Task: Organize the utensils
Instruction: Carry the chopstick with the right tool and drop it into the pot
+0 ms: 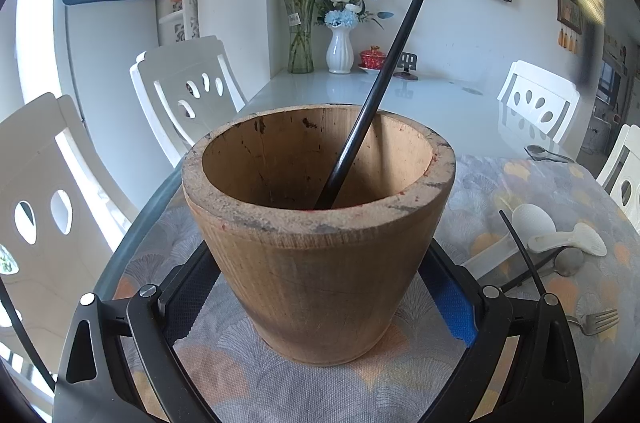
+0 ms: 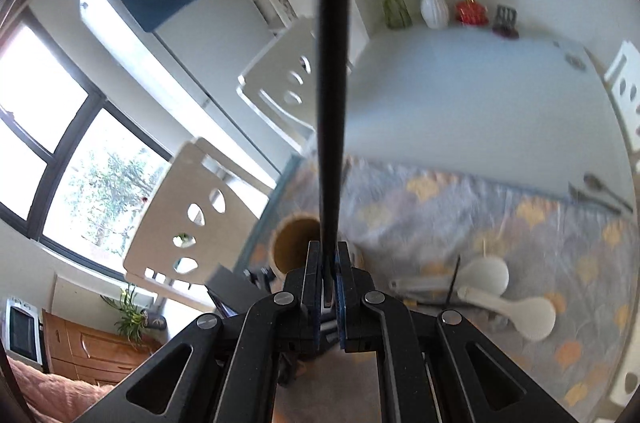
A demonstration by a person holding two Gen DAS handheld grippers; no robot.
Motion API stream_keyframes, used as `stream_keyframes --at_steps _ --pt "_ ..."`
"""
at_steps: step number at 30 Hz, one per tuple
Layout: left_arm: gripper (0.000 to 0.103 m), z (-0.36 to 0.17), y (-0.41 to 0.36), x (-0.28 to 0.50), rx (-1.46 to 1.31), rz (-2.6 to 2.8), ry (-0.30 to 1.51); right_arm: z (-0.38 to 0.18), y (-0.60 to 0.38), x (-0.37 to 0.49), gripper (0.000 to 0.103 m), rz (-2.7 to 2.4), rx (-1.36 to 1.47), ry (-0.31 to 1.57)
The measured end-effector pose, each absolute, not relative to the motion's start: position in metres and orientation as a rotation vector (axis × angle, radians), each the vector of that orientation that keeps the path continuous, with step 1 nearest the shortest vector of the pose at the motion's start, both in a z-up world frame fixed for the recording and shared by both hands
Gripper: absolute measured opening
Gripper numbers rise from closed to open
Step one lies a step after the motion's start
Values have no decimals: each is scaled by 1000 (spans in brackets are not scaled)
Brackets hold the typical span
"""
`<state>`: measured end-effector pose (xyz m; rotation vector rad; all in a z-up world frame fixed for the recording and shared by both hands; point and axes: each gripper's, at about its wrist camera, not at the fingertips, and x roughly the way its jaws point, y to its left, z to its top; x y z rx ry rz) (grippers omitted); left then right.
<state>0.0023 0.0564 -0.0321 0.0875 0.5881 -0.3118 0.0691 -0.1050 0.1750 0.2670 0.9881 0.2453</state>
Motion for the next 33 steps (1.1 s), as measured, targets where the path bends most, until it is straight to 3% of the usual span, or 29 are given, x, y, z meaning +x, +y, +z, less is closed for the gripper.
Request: stream_keyframes --at_steps 5,22,23,25,26,27,33 --pt "97 -32 56 2 87 -312 588 186 -86 83 5 283 229 957" --pt "97 -32 60 4 75 -314 596 147 -51 117 7 346 245 994" --pt "97 -33 60 4 75 -315 597 144 -50 119 14 352 251 1006" --pt "97 -33 60 5 74 -316 600 139 -52 121 41 329 250 1023" --pt "97 -33 60 6 73 -316 601 137 -54 123 62 305 250 1035" --pt "97 -33 60 6 72 -317 602 136 -57 123 68 287 257 1035" --pt "97 -33 59 7 77 -315 605 136 -81 121 68 252 328 1026"
